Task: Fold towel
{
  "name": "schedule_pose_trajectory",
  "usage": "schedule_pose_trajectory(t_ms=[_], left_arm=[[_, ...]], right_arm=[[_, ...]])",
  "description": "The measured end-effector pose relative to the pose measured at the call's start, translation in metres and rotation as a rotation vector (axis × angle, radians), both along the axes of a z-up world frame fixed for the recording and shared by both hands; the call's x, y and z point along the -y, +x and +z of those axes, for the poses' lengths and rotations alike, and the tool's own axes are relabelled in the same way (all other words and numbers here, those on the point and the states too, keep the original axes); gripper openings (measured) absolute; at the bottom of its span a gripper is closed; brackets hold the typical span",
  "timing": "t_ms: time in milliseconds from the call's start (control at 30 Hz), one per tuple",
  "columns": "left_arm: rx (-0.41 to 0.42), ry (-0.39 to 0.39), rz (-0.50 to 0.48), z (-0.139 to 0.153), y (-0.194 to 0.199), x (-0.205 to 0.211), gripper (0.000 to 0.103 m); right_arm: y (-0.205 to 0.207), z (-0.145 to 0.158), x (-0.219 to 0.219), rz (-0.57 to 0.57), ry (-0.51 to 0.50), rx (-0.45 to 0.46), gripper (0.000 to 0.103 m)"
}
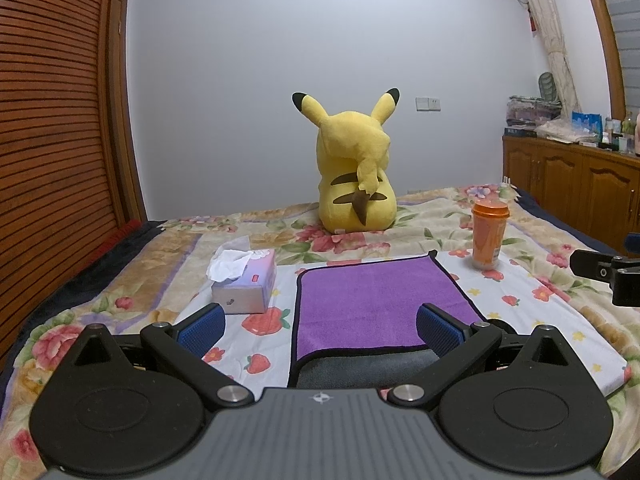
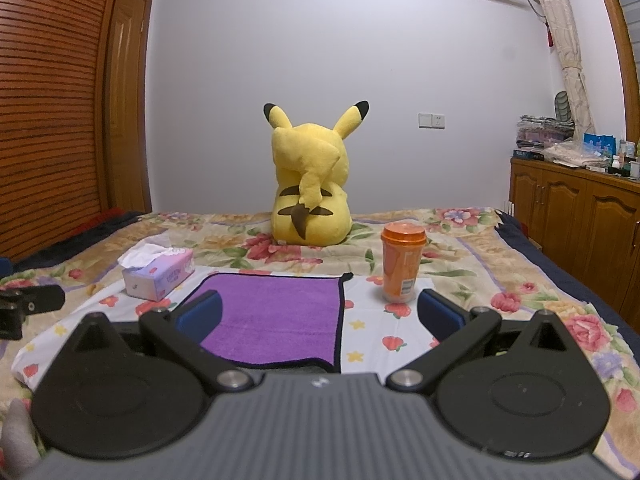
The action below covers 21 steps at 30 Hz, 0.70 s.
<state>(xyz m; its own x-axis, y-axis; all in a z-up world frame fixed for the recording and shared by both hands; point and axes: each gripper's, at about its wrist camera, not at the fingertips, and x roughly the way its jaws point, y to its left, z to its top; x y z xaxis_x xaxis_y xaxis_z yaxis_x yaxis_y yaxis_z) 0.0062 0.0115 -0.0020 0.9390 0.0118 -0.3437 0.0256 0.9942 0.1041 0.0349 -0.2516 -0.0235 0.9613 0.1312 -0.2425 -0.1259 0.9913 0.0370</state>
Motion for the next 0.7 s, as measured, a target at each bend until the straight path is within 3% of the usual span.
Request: schedule_pose_trajectory(t_ms=[700], left_arm=[[-0.119,0.039,-0.021,-0.017,0.024,0.009,0.103]], right_arm=[[0.015,-0.004,-0.007,0.011,-0.054,-0.046,0.103]])
